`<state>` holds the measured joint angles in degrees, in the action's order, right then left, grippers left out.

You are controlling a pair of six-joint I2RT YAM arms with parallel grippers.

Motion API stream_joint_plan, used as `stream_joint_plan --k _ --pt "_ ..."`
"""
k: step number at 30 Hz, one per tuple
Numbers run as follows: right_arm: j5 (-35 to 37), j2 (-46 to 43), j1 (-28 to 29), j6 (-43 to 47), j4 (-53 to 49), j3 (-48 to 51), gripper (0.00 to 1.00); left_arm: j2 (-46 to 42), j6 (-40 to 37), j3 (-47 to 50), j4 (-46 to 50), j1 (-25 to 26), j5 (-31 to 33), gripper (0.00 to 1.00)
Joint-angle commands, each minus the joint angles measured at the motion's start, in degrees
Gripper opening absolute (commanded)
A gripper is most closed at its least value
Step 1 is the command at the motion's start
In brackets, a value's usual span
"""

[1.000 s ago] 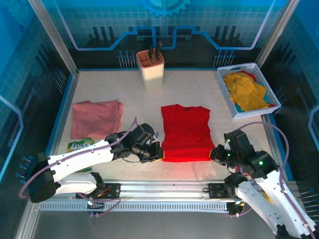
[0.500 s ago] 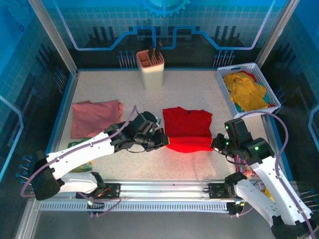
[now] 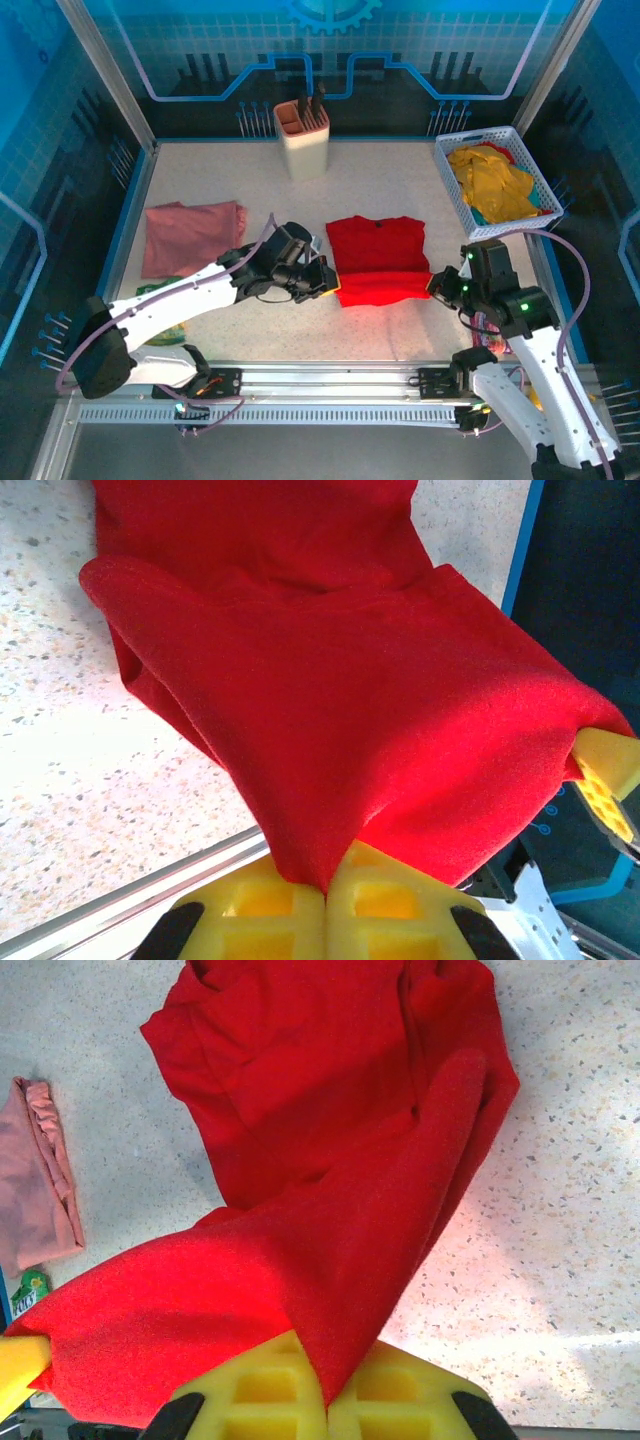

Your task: Fold and stack the t-shirts

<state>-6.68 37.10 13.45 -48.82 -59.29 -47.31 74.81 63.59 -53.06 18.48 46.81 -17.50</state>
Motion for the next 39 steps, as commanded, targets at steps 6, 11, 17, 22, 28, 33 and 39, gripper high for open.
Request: stream_joint_plan --k 6,11,17,22,28,33,39 --pt "-3.39 -1.27 -3.38 0.7 -1.03 1.8 0.0 1.82 2.9 2.13 -6.53 -1.35 -5.28 0.0" --pt "-5.43 -0.4 -4.8 0.68 0.57 2.08 0.0 0.89 5.22 3.32 -8.7 -1.95 -6.54 0.0" --pt "-7.2 2.53 -7.0 1.51 3.67 1.57 0.0 -2.07 13.06 9.11 -17.11 -3.41 -8.3 0.0" --pt "-8.07 6.06 -8.22 2.4 6.56 0.47 0.0 -2.34 14.82 10.21 -18.56 -6.03 -10.76 0.0" --pt "-8.79 10.39 -9.46 3.89 9.52 -0.92 0.0 -0.03 15.28 7.74 -19.99 -9.51 -13.63 0.0" --pt "-10.32 14.36 -11.06 4.86 12.6 -1.45 0.0 3.3 14.41 6.14 -20.87 -12.62 -15.94 0.0" --pt "-11.23 18.89 -12.2 5.49 16.14 -2.72 0.0 9.57 13.56 2.77 -22.98 -15.08 -18.95 0.0"
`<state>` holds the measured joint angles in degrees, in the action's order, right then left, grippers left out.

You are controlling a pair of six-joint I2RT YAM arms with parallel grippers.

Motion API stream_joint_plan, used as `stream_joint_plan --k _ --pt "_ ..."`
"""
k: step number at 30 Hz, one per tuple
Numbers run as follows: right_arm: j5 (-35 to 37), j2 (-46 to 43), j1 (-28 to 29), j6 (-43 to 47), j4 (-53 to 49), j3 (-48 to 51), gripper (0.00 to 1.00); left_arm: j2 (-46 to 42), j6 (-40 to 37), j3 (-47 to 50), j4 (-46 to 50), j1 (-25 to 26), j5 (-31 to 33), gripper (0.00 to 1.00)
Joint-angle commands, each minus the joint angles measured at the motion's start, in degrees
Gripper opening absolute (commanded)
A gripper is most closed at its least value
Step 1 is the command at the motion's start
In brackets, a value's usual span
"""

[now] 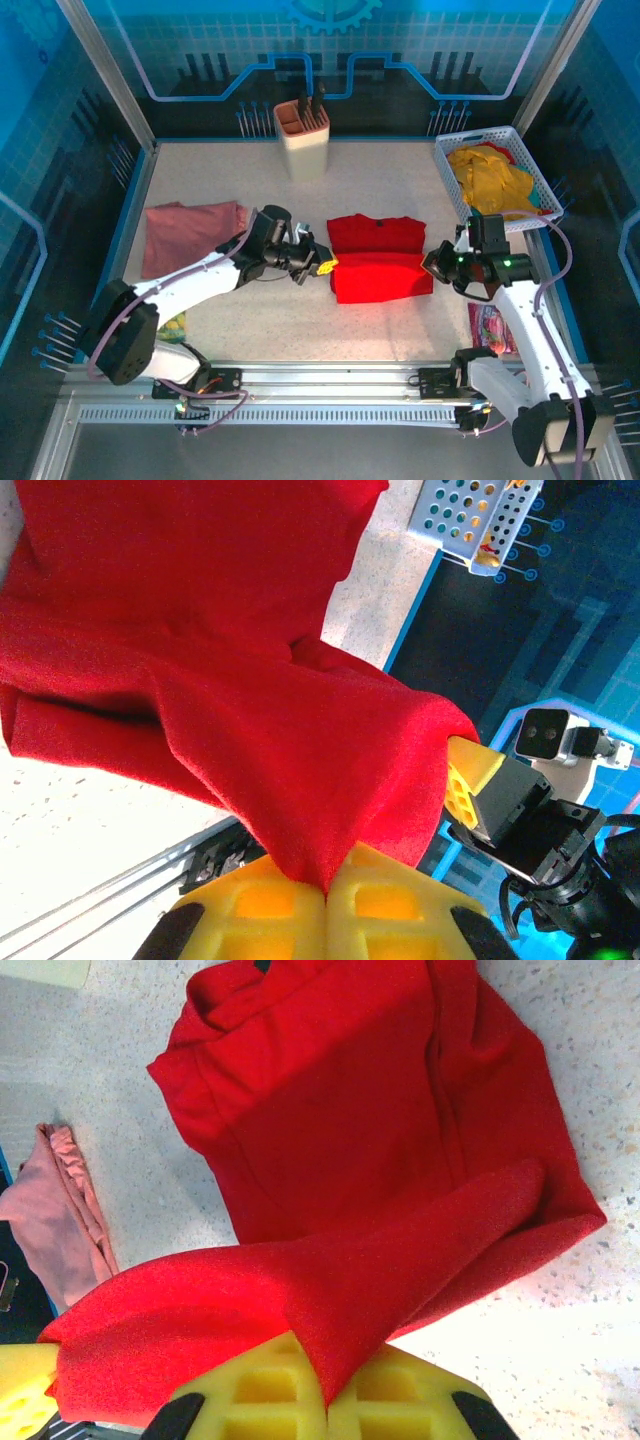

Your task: Fold and stack the t-shirts

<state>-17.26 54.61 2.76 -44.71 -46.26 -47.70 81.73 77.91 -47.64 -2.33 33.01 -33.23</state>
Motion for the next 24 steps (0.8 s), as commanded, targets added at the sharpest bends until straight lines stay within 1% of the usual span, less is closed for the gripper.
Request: stream_joint_plan --k 1,5,6,13,18,24 --pt "-0.79 2.11 -1.77 1.55 3.5 -2.34 0.0 3.85 -0.45 -3.1 -2.85 -1.52 -3.69 0.0" --pt "-1.8 5.23 -2.87 2.04 5.55 -2.38 0.0 8.08 0.07 -5.15 -5.16 -1.85 -5.24 0.0" --pt "-2.23 5.92 -3.33 2.08 6.16 -3.87 0.0 8.73 0.26 -5.5 -5.53 -2.11 -5.48 0.0" --pt "-4.14 11.6 -5.38 3.32 8.79 -6.41 0.0 12.31 -0.27 -8.79 -5.23 -4.48 -5.96 0.0" --pt "-5.14 16.64 -5.75 4.24 10.7 -8.73 0.0 15.47 -0.08 -11.41 -5.86 -5.36 -6.93 0.0" --pt "-6.72 22.51 -5.83 4.37 13.81 -11.08 0.0 18.09 1.17 -11.59 -8.52 -6.93 -6.89 0.0"
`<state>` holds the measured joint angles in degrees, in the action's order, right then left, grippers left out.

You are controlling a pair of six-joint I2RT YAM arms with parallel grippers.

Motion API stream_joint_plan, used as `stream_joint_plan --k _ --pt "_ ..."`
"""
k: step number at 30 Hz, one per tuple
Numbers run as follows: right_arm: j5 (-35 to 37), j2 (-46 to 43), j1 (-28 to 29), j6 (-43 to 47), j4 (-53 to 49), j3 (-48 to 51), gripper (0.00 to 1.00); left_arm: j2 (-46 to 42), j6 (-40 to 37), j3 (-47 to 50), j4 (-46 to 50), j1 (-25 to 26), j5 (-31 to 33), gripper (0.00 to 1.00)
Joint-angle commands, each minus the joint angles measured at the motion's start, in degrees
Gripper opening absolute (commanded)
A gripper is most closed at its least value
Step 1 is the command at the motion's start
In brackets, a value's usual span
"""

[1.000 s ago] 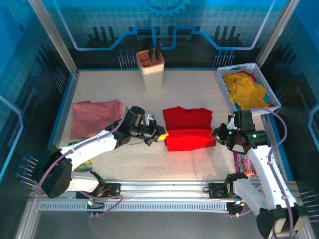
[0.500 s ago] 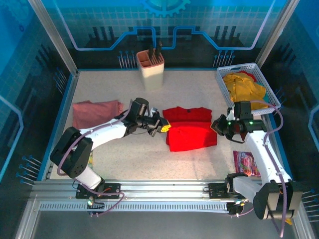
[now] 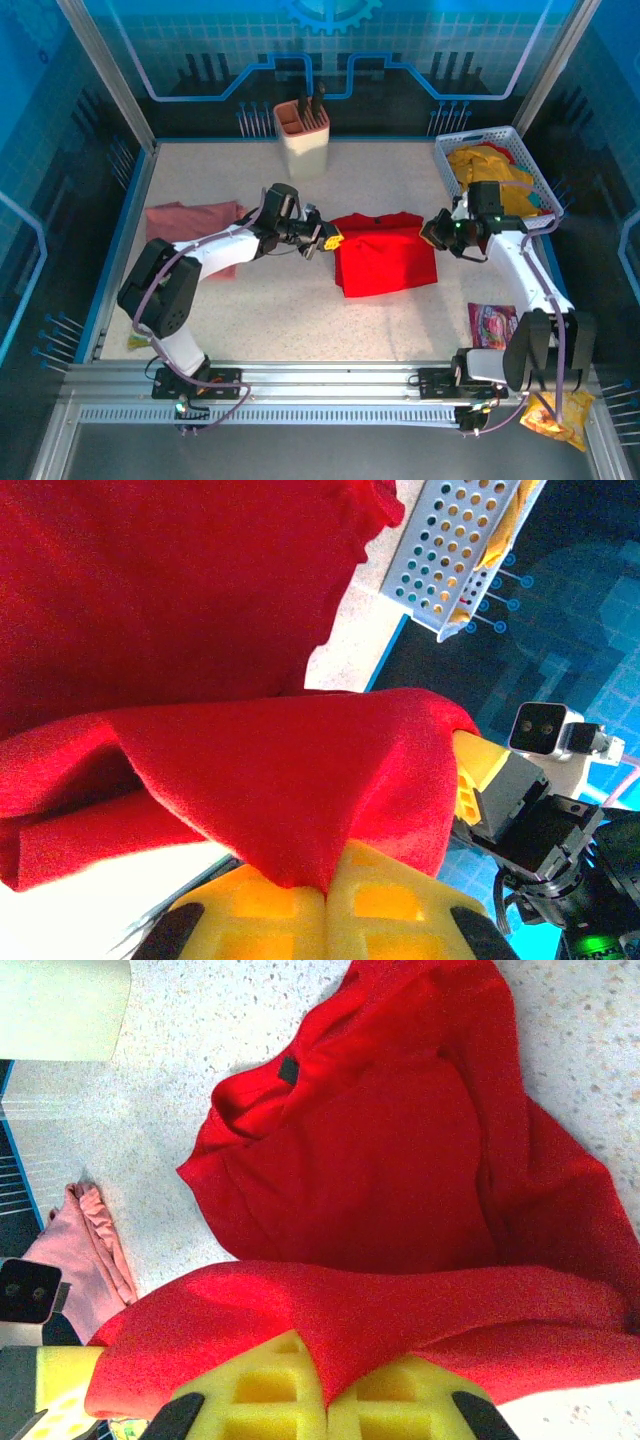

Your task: Fold and stack the t-shirts

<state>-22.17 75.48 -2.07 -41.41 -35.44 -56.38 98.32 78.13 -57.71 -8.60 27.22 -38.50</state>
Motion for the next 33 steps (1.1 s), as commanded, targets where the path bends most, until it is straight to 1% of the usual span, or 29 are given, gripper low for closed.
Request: stream_joint_plan --k 1,13,22,23,24,25,26,27,28,29,30,31,32,33 --pt "-1.96 2.39 -0.98 1.1 3.35 -2.88 0.0 2.06 1.17 -1.68 -2.76 -1.3 -1.74 0.0" --pt "-3.69 14.35 -0.14 0.28 7.71 -9.76 0.0 7.84 2.84 -4.14 -6.42 -4.02 -2.81 0.0" --pt "-3.75 24.27 2.4 -0.8 10.87 -17.26 0.0 12.02 3.25 -6.24 -8.85 -6.53 -3.51 0.0" --pt "-3.72 25.82 2.76 -0.87 11.53 -18.5 0.0 12.55 3.24 -6.47 -9.1 -7.09 -3.54 0.02" --pt "-3.93 27.47 3.17 -0.91 12.3 -19.9 0.01 12.96 3.21 -6.53 -9.59 -7.57 -3.51 0.06" --pt "-4.66 28.97 3.4 -0.88 13.58 -21.04 0.05 13.24 3.15 -6.62 -9.97 -8.0 -3.35 0.14" --pt "-6.07 30.7 3.64 -0.87 15.71 -22.24 0.18 13.71 3.09 -6.58 -10.37 -8.59 -3.11 0.22" --pt "-7.77 32.79 3.74 -1.14 17.97 -23.42 0.42 14.06 2.98 -6.54 -10.74 -9.29 -2.89 0.28" --pt "-9.35 34.43 3.72 -1.51 19.59 -24.53 0.58 14.38 2.94 -6.41 -10.91 -9.9 -2.74 0.34" --pt "-10.69 35.95 3.74 -1.51 20.54 -25.84 0.7 14.53 2.68 -6.2 -11.13 -10.73 -2.55 0.46" --pt "-10.44 36.9 3.74 -1.11 20.46 -26.99 0.8 14.54 2.2 -5.95 -10.88 -11.68 -2.24 0.53" --pt "-9.78 37.02 3.77 -0.67 20.18 -27.45 0.93 14.38 1.64 -5.65 -10.48 -12.44 -2.08 0.56" --pt "-9.2 36.6 3.75 0.07 19.94 -27.41 1.0 14.01 1.0 -5.19 -10.07 -13.45 -2.06 0.57" --pt "-8.76 35.83 3.65 1.04 19.45 -26.98 1.0 13.55 0.52 -4.69 -9.61 -14.26 -2.32 0.57"
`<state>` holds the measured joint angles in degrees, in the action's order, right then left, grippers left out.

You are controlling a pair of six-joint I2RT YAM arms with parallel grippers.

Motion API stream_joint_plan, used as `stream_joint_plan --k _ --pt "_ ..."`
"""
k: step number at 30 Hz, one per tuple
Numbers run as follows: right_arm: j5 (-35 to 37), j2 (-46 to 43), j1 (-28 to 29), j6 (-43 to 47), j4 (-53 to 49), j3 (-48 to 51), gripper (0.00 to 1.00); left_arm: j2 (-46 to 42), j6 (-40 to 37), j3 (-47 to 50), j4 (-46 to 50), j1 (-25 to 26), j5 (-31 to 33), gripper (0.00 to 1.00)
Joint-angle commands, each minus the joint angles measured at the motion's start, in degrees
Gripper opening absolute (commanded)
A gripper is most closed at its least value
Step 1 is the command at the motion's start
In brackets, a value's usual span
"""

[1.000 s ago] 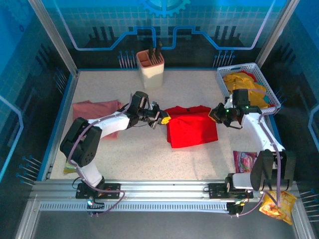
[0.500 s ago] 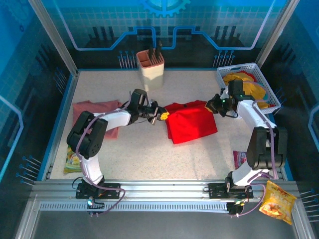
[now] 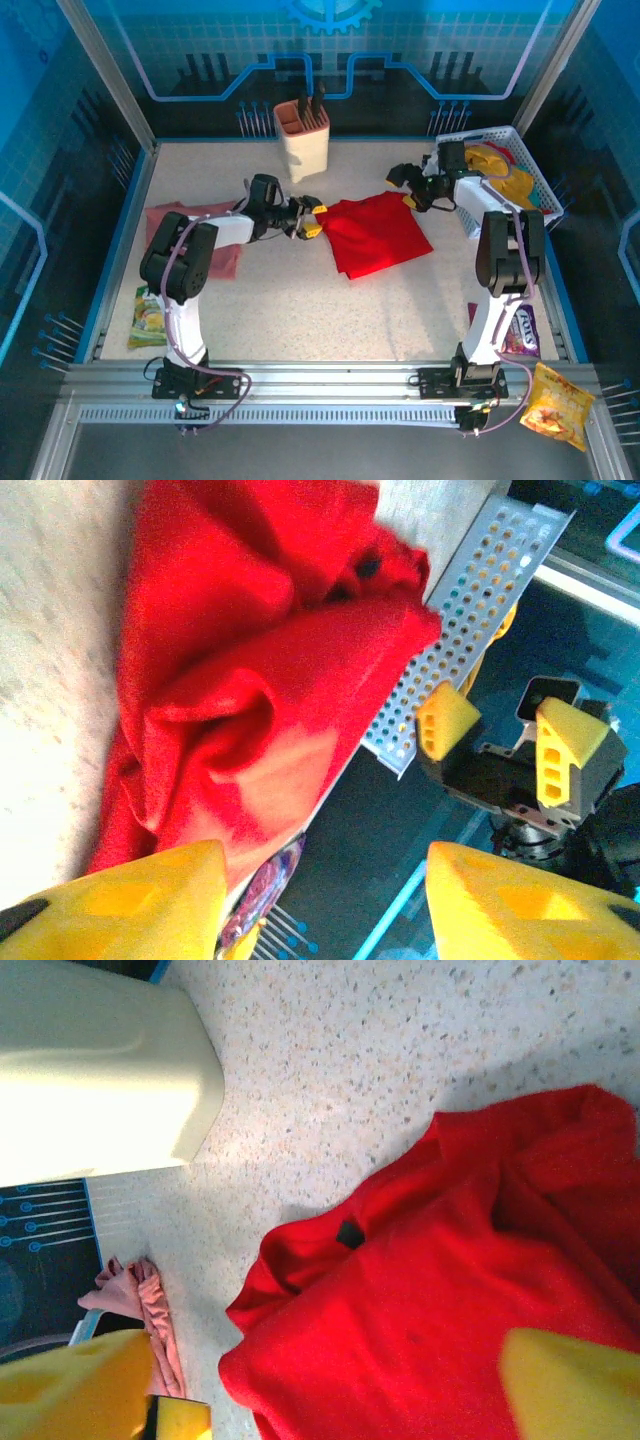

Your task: Fold and stack the t-shirts

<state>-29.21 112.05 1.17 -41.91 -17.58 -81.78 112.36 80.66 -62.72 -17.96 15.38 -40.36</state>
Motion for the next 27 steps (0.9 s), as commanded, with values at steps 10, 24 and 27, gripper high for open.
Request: stream_joint_plan --k 10,24,27 --pt "14.96 -17.82 -0.36 10.37 -14.66 12.48 0.98 -9.14 -19.21 2.84 20.58 2.88 2.5 0.58" --pt "9.02 -34.04 -1.32 7.95 -9.6 34.43 0.91 -10.38 -23.85 1.61 32.47 23.23 16.48 0.54" --pt "8.83 -35.18 -1.33 7.46 -9.56 35.37 0.9 -8.28 -23.12 1.28 31.86 23.99 17.86 0.53"
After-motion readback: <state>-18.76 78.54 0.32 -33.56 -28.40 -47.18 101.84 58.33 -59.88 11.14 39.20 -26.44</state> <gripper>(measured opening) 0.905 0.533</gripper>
